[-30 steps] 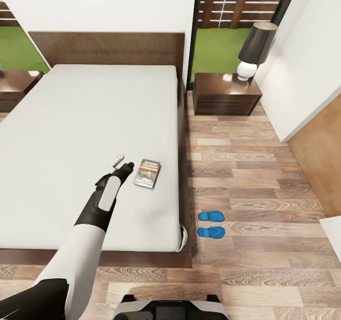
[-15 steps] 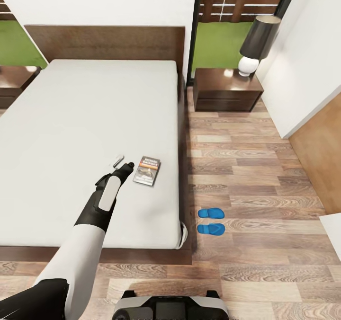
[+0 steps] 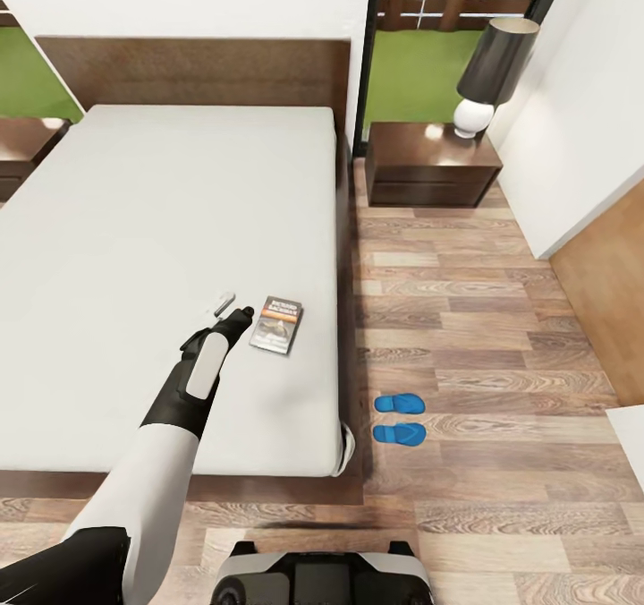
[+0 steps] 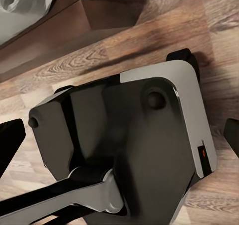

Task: In the bedroom, move the book from the bed onto either nightstand, and place the two sandals side by side next to the bed.

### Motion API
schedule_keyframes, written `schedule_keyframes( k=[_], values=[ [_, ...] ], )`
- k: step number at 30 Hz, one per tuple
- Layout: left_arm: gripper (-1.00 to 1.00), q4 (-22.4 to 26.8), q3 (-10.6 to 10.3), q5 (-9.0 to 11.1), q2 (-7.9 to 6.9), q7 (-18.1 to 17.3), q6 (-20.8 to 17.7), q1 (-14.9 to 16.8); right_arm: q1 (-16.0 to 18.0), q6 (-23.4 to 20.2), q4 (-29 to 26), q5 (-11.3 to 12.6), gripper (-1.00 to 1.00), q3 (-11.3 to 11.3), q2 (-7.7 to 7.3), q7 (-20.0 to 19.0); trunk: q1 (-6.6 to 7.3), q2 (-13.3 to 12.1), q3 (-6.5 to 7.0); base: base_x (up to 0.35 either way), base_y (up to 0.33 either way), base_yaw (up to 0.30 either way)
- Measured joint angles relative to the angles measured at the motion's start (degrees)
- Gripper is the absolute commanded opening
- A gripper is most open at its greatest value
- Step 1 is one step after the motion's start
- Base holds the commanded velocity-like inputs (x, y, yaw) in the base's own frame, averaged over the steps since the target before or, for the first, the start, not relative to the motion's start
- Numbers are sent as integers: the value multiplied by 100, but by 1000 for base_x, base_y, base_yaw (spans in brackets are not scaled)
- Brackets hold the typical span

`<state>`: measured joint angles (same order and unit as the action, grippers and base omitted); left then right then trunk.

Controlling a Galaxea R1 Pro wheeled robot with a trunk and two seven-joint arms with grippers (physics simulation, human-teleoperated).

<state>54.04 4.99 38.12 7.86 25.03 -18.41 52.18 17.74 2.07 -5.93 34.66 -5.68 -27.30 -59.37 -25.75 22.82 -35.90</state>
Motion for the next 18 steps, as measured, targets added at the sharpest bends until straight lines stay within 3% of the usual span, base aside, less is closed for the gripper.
schedule_keyframes(
  k=[7,14,18],
  values=[
    [100,11,2,0,0,0,0,0,0,0,0,0,100,0,0,0,-1,0,-61,22,0,0],
    [100,26,-8,-5,0,2,-3,0,-2,0,0,-1,100,0,0,0,2,1,-123,231,0,0],
    [100,35,-10,-6,0,0,-1,0,-2,0,0,-1,100,0,0,0,0,0,-158,68,0,0]
  ],
)
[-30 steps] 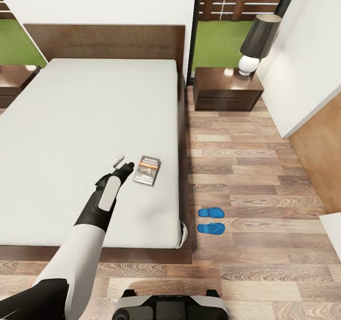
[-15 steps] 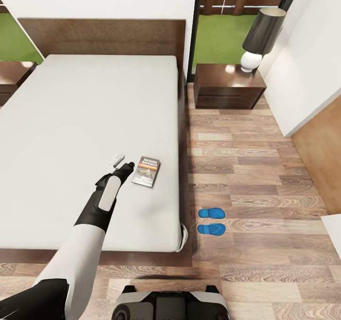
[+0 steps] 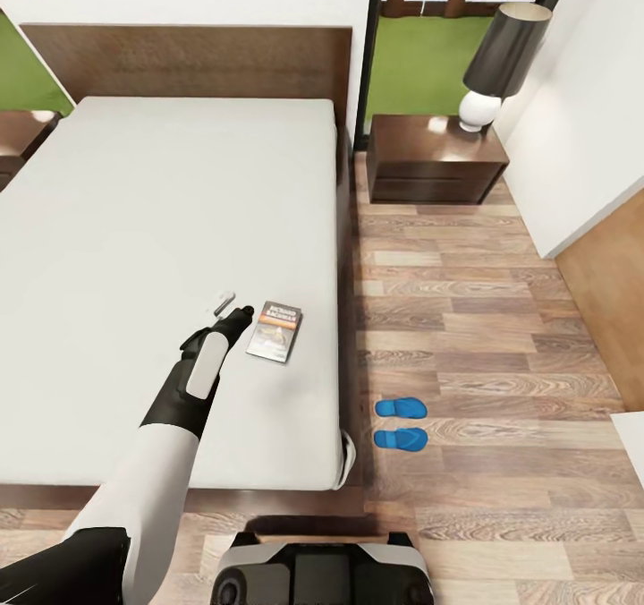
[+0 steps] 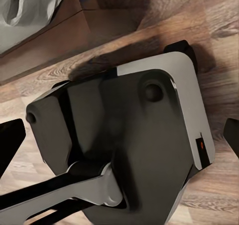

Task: In the bedroom, move the book from the bed onto either nightstand, and place the two sandals side by side next to the bed.

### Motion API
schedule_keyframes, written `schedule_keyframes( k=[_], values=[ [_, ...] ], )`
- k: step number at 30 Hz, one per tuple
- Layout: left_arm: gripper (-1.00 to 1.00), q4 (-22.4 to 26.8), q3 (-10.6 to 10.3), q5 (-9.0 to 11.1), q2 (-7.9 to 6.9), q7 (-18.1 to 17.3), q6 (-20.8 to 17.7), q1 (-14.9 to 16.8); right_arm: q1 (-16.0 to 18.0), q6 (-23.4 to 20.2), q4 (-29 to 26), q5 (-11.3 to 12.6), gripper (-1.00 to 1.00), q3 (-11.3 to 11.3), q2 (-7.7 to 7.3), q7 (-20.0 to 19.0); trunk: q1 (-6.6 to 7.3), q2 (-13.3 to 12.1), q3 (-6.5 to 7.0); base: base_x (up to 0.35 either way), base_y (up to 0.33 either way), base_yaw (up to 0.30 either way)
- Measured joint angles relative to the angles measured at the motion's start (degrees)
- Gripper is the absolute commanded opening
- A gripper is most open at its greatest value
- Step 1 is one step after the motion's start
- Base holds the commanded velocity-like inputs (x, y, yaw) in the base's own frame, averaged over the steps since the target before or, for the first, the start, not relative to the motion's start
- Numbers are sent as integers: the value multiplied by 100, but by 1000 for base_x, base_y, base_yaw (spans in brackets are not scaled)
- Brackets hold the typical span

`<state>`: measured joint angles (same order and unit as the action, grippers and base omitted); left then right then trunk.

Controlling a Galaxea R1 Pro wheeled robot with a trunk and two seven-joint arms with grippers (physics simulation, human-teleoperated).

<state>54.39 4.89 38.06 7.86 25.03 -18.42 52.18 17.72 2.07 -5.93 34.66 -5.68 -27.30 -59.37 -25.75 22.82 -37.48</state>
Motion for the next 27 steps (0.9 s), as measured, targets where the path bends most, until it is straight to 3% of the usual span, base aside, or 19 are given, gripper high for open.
schedule_keyframes(
  k=[10,27],
  values=[
    [100,9,0,-3,0,0,0,0,2,0,0,1,100,0,0,-8,0,0,-68,7,0,0],
    [100,34,-9,-3,13,16,1,0,0,0,0,1,100,1,0,-9,0,0,-73,0,0,0]
  ],
)
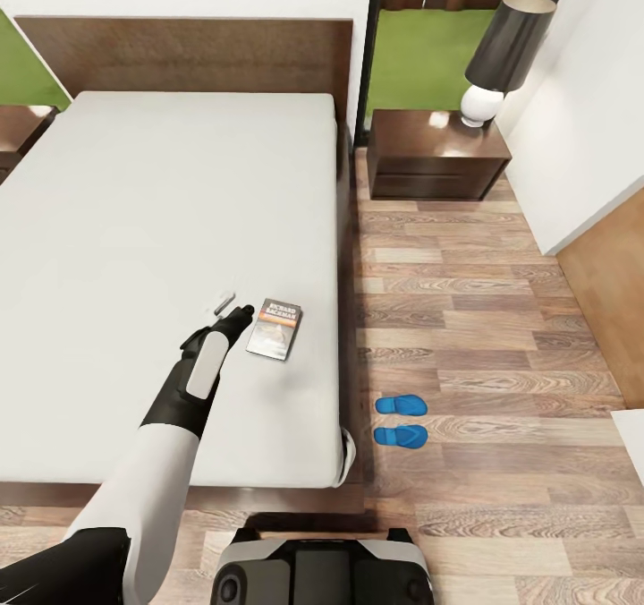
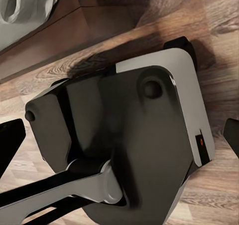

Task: In the bedroom, move the book from the bed onto either nightstand, and place the two sandals side by side next to the bed.

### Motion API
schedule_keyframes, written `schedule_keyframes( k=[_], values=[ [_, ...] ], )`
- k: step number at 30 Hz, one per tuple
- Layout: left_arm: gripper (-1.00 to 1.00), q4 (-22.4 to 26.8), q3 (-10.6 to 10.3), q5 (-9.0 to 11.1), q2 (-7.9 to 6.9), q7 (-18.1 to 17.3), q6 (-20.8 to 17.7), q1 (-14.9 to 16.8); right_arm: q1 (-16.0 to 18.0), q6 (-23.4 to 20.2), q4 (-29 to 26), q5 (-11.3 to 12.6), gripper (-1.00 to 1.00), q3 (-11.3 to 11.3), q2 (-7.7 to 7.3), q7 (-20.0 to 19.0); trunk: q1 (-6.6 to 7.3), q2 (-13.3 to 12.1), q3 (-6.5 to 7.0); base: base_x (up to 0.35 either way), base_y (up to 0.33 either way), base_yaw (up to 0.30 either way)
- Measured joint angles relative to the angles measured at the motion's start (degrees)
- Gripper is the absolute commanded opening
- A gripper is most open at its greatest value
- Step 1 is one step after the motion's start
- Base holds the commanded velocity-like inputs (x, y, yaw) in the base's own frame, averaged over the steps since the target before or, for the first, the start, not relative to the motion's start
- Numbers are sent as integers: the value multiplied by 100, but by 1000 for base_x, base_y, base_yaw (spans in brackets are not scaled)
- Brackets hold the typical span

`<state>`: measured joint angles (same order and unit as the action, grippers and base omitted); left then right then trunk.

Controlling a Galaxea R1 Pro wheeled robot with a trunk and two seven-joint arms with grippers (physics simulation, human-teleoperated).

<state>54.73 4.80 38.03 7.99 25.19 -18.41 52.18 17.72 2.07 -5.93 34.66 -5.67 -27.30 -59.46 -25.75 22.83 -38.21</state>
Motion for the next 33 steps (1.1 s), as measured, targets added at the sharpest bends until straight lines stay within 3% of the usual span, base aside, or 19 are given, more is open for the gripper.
schedule_keyframes(
  k=[11,15,19,23,28,33],
  values=[
    [100,19,-3,0,0,0,-2,0,1,0,0,0,100,1,0,-7,-242,441,-198,0,0,0],
    [100,373,-21,12,6,-7,-35,0,1,0,0,0,100,1,0,-6,-330,602,-270,0,0,0],
    [100,470,-171,16,11,-13,-48,0,1,2,0,0,100,1,0,-8,-418,763,-342,0,0,0],
    [100,612,-377,17,13,-292,-50,0,3,5,0,0,100,0,0,-9,-506,923,-414,0,0,0],
    [100,691,-427,13,41,-562,-53,0,1,7,0,0,100,0,0,-9,-616,1124,-504,0,0,0],
    [100,670,-462,12,48,-607,-49,0,3,8,0,0,100,0,0,-9,-726,1325,-594,0,0,0]
  ],
)
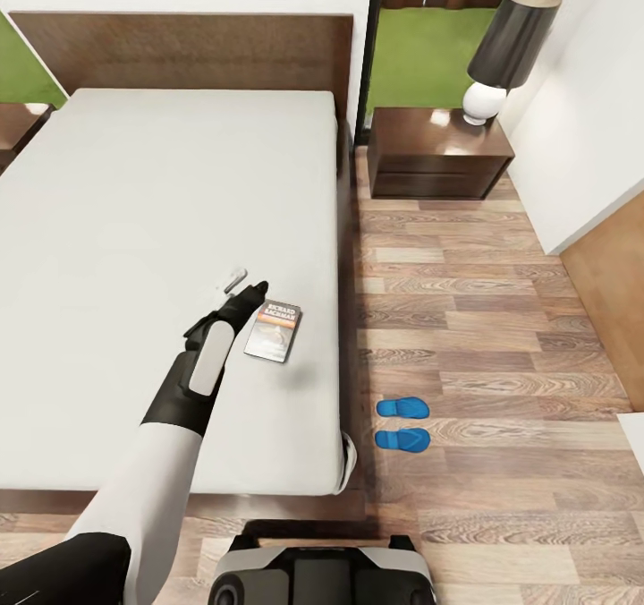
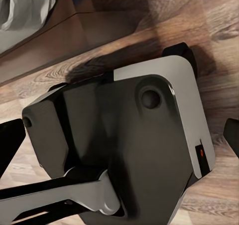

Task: In the bedroom, move the book from the bed onto either nightstand, and place the two sandals side by side next to the bed.

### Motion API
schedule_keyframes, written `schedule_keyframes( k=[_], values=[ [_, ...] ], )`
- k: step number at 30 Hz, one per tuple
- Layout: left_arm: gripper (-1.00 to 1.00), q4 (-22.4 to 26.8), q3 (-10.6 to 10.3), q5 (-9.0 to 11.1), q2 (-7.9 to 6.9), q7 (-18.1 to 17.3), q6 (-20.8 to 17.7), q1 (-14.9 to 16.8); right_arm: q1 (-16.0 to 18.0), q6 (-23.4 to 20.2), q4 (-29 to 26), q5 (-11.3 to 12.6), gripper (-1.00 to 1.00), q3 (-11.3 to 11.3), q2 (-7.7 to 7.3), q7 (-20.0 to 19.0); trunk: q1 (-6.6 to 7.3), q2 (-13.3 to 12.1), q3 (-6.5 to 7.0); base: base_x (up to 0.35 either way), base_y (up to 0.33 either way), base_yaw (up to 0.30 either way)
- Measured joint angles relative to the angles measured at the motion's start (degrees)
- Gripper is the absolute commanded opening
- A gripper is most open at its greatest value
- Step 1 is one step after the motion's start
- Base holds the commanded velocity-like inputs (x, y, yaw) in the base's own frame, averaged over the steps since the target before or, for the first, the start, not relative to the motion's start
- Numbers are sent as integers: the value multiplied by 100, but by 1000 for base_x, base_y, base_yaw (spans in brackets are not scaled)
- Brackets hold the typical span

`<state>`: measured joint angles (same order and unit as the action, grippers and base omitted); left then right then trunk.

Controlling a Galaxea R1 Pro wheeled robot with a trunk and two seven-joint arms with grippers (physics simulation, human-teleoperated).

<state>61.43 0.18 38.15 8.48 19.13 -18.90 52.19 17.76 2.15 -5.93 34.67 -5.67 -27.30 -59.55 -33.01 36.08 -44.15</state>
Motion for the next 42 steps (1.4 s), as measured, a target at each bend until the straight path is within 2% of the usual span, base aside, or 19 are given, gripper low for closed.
schedule_keyframes(
  k=[21,23,24,25,27,33,42],
  values=[
    [100,-32,-82,-25,-3,-13,18,0,-2,0,-1,0,100,0,0,0,-462,844,-378,0,0,0],
    [100,-37,-152,-38,-4,-6,20,0,-1,0,0,0,100,0,0,0,-506,924,-414,0,0,0],
    [100,-30,-316,-78,-13,30,14,6,-2,0,0,0,100,0,0,0,-528,964,-432,0,0,0],
    [100,-24,-348,-111,-16,57,7,44,-2,0,0,0,100,0,0,0,-550,1004,-450,0,0,0],
    [100,-46,-386,-215,-19,174,-13,462,-1,0,0,0,100,1,0,5,-594,1085,-485,0,0,0],
    [100,-767,-401,-255,-4,357,-224,1158,0,0,0,0,100,1,0,8,-726,1326,-593,0,0,0],
    [100,-1851,-395,-260,-1,354,-254,1821,-1,0,0,0,100,0,0,0,-923,1687,-755,0,0,0]
  ],
)
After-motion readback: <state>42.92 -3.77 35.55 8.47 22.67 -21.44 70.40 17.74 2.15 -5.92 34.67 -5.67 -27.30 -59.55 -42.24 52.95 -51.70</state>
